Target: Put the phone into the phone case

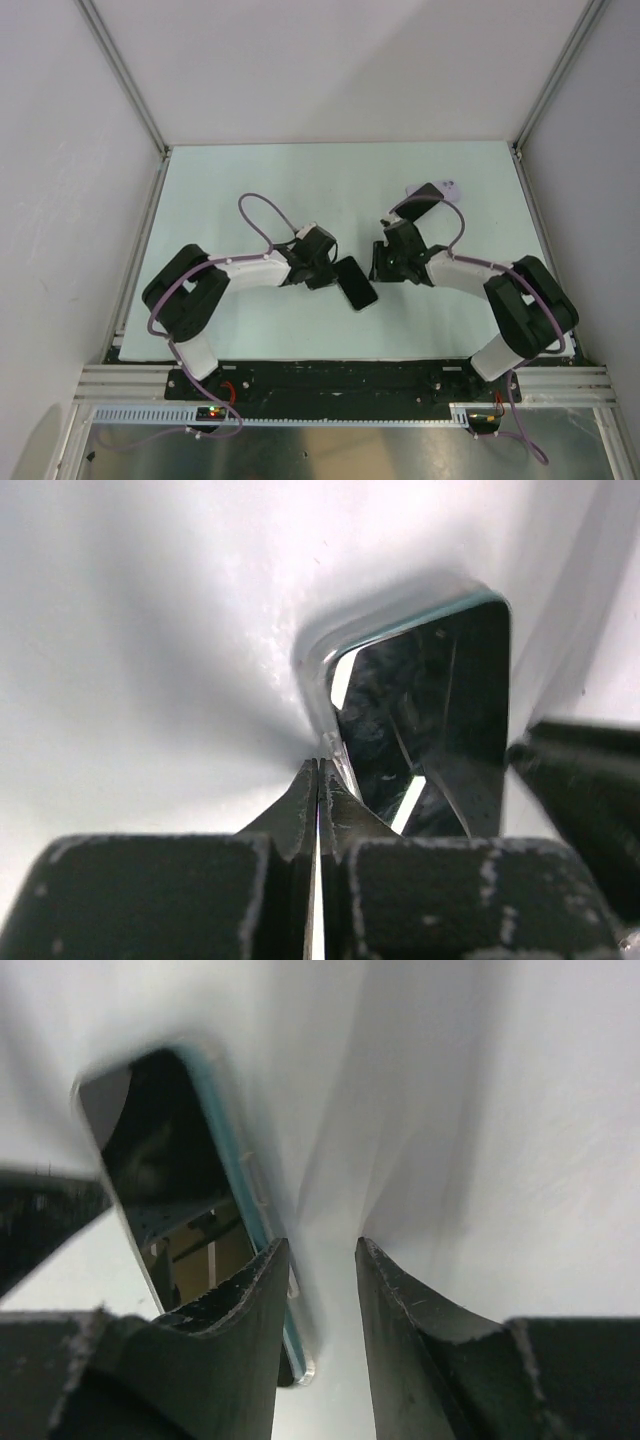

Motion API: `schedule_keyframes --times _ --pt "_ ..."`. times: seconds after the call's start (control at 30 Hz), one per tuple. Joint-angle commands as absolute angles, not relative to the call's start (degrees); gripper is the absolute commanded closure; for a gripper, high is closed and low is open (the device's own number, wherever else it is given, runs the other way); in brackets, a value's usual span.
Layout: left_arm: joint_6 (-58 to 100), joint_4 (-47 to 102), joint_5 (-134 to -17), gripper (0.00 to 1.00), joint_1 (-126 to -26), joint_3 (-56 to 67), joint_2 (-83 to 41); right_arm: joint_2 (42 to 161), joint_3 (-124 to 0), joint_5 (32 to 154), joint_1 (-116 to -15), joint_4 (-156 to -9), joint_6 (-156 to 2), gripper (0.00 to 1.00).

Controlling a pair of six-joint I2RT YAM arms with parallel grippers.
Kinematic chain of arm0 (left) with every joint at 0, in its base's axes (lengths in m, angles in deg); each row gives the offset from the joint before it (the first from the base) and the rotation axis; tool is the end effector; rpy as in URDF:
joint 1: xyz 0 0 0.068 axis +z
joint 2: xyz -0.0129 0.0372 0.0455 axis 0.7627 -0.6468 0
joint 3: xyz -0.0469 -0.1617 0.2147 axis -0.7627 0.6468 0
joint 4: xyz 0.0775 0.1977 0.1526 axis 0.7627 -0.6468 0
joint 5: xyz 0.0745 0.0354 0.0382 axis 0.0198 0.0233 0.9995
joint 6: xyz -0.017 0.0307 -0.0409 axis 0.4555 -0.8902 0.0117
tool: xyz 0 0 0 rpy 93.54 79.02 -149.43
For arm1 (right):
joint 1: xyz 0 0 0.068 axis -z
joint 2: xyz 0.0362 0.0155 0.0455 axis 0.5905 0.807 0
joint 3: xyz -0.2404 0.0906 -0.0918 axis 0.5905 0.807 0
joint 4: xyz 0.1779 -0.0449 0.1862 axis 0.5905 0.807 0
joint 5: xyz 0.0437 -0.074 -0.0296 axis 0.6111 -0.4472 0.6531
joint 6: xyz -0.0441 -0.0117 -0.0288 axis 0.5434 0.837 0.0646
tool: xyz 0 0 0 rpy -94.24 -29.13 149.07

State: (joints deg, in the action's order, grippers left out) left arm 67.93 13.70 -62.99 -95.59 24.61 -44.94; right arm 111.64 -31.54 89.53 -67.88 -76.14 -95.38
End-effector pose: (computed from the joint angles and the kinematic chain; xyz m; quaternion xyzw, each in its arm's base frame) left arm 0.2349 -0.2385 0.1467 -0.1167 0.9525 -0.1979 0.1998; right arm 0.2575 0.1621 0.1542 -0.0649 0.9460 0.1828 0.2598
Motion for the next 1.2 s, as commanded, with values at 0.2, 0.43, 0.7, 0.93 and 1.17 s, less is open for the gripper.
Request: schedule_keyframes --times 0.2,0.43,0.7,0.93,1.17 --pt "63.18 12.43 -61.65 1.00 -93.05 27.00 -41.01 107.11 -25.06 93.71 -78.24 -76.04 -105.20 0.60" --pt "61.31 11.22 -60.64 1.00 -91.40 30.69 -36.07 101.32 -25.13 92.97 -72.75 -77.45 -107.10 0.62" --pt "59.80 10.89 -62.93 1.00 -91.33 31.72 -36.61 101.54 -25.17 90.55 -76.45 -81.23 -112.63 0.63" --pt "59.45 10.89 -63.51 1.00 -91.34 31.56 -37.04 103.94 -25.20 85.47 -74.67 -82.48 -115.31 0.66" --pt "59.13 10.94 -64.11 1.00 -91.34 31.52 -37.52 106.34 -26.15 86.82 -70.61 -87.79 -115.41 0.67"
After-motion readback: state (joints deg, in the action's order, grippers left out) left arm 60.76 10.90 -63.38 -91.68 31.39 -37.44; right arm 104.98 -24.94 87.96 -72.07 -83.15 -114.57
